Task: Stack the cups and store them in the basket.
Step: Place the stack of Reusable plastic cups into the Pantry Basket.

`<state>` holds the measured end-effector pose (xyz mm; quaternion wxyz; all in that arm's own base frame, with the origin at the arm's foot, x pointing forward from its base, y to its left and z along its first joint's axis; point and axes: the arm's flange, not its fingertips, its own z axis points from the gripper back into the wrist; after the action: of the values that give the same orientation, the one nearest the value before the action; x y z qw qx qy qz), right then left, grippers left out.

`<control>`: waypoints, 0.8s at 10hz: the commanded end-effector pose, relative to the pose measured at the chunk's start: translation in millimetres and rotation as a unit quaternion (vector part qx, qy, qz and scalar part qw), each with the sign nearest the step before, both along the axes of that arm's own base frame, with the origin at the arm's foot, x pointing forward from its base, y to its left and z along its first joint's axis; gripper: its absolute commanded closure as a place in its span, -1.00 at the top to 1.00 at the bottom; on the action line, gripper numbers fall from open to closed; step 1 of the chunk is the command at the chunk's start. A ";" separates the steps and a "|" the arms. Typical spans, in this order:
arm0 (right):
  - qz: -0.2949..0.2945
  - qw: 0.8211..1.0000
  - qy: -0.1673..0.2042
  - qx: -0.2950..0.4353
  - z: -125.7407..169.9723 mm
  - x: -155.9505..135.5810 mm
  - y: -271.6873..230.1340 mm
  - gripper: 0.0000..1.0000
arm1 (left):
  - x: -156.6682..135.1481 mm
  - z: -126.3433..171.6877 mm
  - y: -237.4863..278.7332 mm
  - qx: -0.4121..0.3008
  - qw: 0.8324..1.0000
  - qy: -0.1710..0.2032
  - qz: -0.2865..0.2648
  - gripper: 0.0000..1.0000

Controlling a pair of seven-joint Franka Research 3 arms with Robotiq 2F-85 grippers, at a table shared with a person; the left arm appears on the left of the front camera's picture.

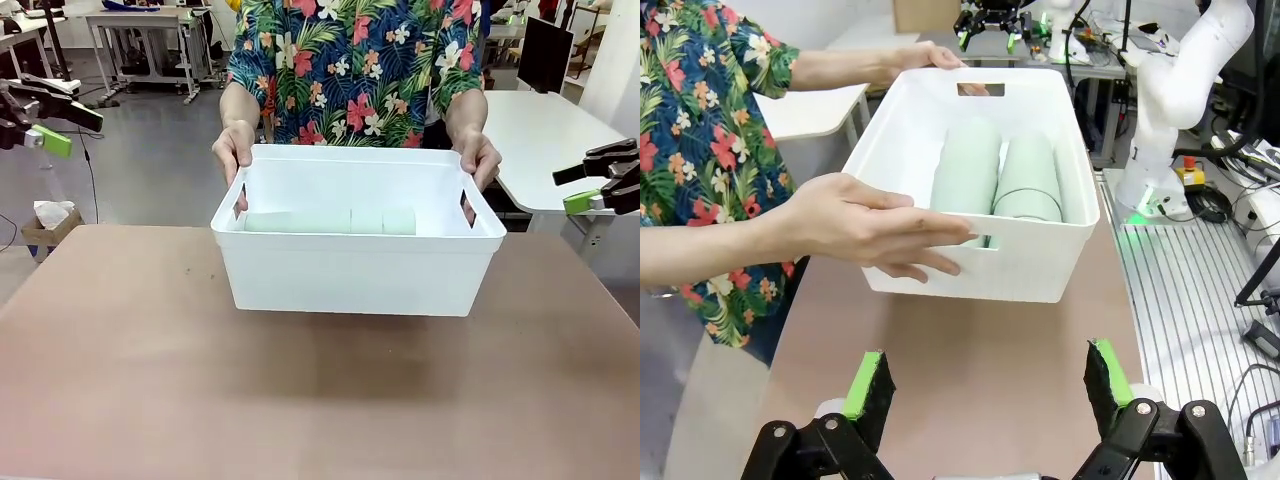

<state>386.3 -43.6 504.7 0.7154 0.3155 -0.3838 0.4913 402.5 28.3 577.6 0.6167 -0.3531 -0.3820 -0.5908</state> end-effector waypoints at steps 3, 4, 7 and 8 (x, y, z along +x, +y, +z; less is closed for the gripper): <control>-0.003 1.000 -0.007 0.014 1.2 0.0 2.0 1.00 | -1.9 4.0 -0.9 -0.005 1.000 0.004 0.002 1.00; -0.003 1.000 -0.007 0.014 1.2 0.0 2.0 1.00 | -1.9 4.0 -0.9 -0.005 1.000 0.004 0.002 1.00; -0.003 1.000 -0.007 0.014 1.2 0.0 2.0 1.00 | -1.9 4.0 -0.9 -0.005 1.000 0.004 0.002 1.00; -0.003 1.000 -0.007 0.014 1.2 0.0 2.0 1.00 | -1.9 4.0 -0.9 -0.005 1.000 0.004 0.002 1.00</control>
<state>386.3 -43.6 504.7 0.7154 0.3155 -0.3838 0.4913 402.5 28.3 577.6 0.6167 -0.3531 -0.3820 -0.5908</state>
